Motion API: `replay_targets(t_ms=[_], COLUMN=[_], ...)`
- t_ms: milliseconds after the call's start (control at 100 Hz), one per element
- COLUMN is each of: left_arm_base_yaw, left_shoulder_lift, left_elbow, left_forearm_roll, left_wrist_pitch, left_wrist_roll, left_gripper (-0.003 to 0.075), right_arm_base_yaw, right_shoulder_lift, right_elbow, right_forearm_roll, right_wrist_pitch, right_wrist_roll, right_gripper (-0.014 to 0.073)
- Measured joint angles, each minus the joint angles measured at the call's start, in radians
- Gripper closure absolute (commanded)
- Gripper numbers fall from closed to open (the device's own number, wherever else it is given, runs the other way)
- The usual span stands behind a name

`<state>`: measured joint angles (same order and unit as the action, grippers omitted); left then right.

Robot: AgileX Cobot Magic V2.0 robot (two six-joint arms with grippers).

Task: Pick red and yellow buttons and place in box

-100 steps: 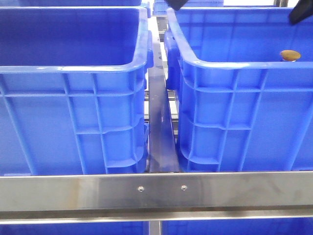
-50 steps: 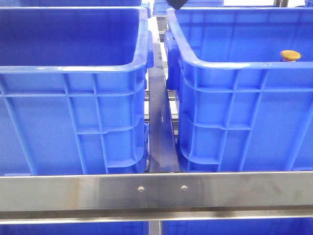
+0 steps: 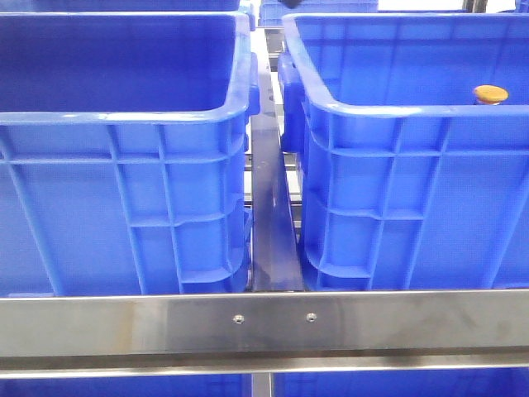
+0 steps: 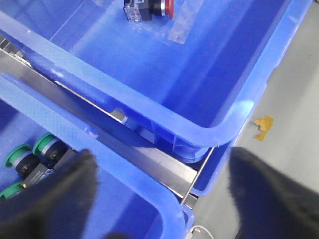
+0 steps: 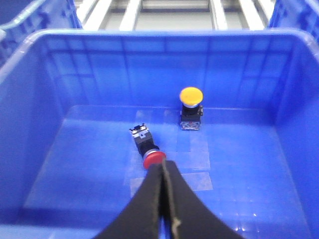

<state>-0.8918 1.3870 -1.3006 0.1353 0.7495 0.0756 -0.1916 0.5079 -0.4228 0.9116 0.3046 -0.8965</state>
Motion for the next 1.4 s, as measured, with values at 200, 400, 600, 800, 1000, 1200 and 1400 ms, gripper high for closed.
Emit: replay_targets(t_ms=[200,400,600,800,1000,1200,1400], left_arm_base_yaw=[0.0,0.0,0.0,0.0,0.0,0.05,0.17], left_shoulder_lift=[-0.02,-0.111,-0.248,-0.381,-0.502,-0.607,-0.716], left_elbow=[0.01,0.069,0.157,0.256,0.375,0.447,0.52], left_forearm_roll=[-0.03,-0.034,-0.06,-0.094,-0.113,-0.078,-0.054], left_wrist_pitch=[-0.002,-0.027,-0.078,-0.104,-0.17,-0.139,-0.131], left_wrist_roll=[0.0,-0.002,-0.002,-0.002,-0.002,-0.021,-0.069], left_gripper=[0.0737,0.074,0.074,0.074,0.074,0.074,0.074], right_arm_base_yaw=[0.0,0.0,0.0,0.0,0.0,0.0,0.0], right_shoulder_lift=[-0.185,-0.226,-0.228,-0.228,-0.228,-0.228,-0.228], right_elbow=[0.093,0.105,0.105,0.105,0.105,0.105,0.105], right_forearm_roll=[0.0,0.0,0.0,0.0,0.0,0.0,0.0], right_wrist_pitch=[0.038,0.077,0.089,0.092,0.092,0.094,0.094], right_wrist_roll=[0.0,0.0,0.0,0.0,0.0,0.0,0.0], right_gripper=[0.0655,0.0655,0.0655,0.0655,0.0655,0.0655,0.0655])
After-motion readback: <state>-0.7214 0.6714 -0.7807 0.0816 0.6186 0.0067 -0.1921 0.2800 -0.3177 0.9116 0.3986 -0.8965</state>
